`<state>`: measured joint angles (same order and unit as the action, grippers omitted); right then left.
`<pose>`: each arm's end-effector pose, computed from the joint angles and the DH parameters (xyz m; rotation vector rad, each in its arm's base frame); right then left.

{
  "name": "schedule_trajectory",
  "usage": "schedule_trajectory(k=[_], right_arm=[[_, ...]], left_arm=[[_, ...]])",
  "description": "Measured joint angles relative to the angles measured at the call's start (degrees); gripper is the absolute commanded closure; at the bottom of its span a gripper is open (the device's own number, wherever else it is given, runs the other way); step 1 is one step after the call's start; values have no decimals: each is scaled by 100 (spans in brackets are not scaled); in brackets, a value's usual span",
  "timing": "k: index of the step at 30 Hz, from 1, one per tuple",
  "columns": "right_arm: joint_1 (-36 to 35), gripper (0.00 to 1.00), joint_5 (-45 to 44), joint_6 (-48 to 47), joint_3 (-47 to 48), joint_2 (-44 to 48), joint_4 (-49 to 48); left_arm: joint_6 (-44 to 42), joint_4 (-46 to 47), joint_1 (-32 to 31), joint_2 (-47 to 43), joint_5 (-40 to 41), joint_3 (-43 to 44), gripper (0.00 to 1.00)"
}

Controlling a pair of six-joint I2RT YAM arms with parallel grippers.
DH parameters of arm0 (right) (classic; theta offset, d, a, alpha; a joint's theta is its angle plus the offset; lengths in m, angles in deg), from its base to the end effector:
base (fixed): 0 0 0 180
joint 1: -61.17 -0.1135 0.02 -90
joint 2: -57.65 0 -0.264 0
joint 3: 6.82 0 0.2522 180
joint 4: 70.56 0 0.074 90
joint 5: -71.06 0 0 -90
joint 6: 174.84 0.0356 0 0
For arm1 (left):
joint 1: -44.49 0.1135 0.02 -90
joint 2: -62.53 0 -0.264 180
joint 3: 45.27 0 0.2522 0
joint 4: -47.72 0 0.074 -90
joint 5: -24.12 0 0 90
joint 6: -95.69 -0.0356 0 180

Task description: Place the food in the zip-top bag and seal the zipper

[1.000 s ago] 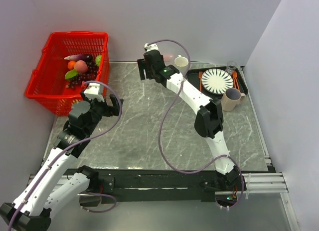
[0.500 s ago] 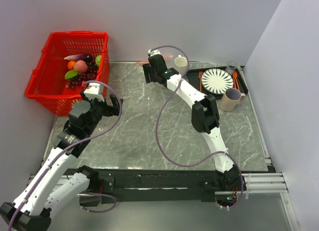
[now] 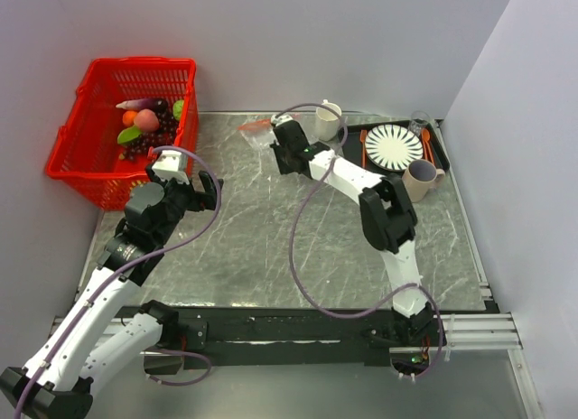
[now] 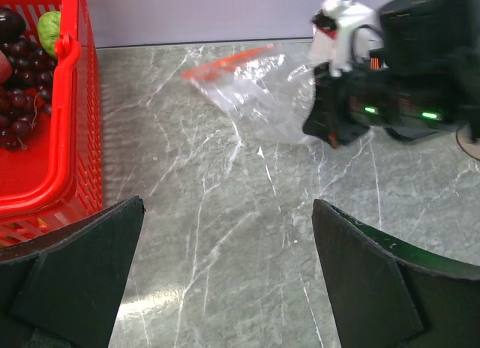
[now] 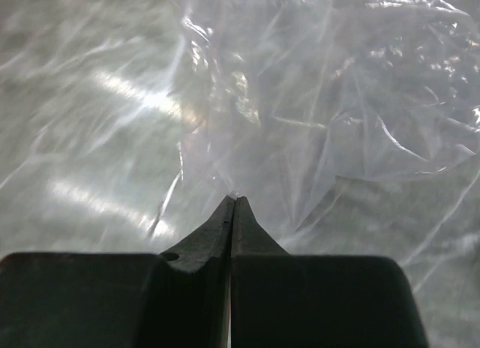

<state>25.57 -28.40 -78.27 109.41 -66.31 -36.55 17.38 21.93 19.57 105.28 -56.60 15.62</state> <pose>0.4090 0.2856 0.2259 -0.4925 2.2413 0.1925 0.1602 -0.0681 0.3567 0.0764 1.7124 -0.3379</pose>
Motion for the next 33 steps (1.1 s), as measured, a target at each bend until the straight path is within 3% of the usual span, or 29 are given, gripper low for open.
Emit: schedule_trajectory(k=[13,21,26,33], right_arm=[[-723,97,846,74,-3445,3504,-350],[-695,29,678,599,-4922,5053,-98],[-557,28,273,710,-4881,5689,146],[-540,33,651,979,-4232,5346,208]], left_arm=[[2,-4,0,83,-7,2,1],[9,-9,0,175,-35,2,1],[92,-28,0,247,-50,2,1],[400,-356,0,715,-361,398,1]])
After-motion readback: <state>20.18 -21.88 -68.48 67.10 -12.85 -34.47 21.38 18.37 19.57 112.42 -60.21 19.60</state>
